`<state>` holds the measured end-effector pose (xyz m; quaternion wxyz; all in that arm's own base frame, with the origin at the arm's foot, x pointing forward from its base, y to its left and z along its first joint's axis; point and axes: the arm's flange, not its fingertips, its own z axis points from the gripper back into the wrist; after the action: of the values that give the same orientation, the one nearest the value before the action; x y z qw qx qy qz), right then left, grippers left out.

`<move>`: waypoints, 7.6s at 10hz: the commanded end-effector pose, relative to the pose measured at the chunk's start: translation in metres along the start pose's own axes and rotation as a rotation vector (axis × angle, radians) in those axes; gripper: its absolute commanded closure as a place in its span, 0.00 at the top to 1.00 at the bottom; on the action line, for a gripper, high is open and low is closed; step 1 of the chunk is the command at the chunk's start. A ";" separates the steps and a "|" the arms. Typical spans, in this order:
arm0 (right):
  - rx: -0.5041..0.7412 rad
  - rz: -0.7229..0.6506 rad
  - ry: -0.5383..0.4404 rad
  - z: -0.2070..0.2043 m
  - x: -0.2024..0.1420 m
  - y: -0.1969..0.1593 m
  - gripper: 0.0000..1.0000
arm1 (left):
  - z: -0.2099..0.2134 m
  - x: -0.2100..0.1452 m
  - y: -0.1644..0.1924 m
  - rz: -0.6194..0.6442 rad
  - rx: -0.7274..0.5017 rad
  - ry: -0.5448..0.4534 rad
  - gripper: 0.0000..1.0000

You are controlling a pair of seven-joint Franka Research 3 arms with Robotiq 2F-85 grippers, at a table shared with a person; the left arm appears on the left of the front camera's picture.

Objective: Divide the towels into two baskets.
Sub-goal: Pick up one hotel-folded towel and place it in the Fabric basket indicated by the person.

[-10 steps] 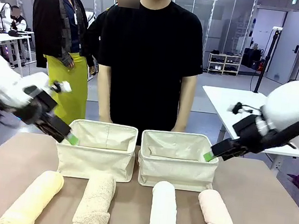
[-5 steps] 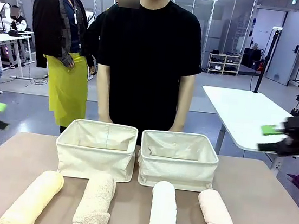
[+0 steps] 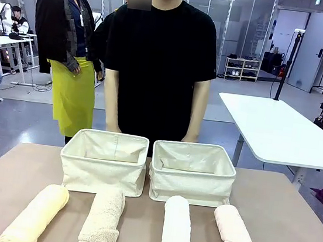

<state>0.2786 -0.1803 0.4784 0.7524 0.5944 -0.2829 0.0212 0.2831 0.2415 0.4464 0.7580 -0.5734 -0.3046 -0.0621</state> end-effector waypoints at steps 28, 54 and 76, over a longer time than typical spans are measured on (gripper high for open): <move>-0.209 0.037 0.076 -0.027 0.023 0.051 1.00 | 0.017 -0.002 0.007 0.035 0.031 -0.091 1.00; -1.269 0.054 0.466 -0.358 -0.090 -0.060 1.00 | 0.017 -0.002 0.007 0.035 0.031 -0.091 1.00; -0.752 0.645 1.213 -0.366 -0.040 0.099 0.25 | 0.017 -0.002 0.007 0.035 0.031 -0.091 1.00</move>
<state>0.3429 0.1898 0.5016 0.9051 0.0779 -0.0025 0.4180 0.2809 0.2575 0.4416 0.7576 -0.5652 -0.3262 -0.0154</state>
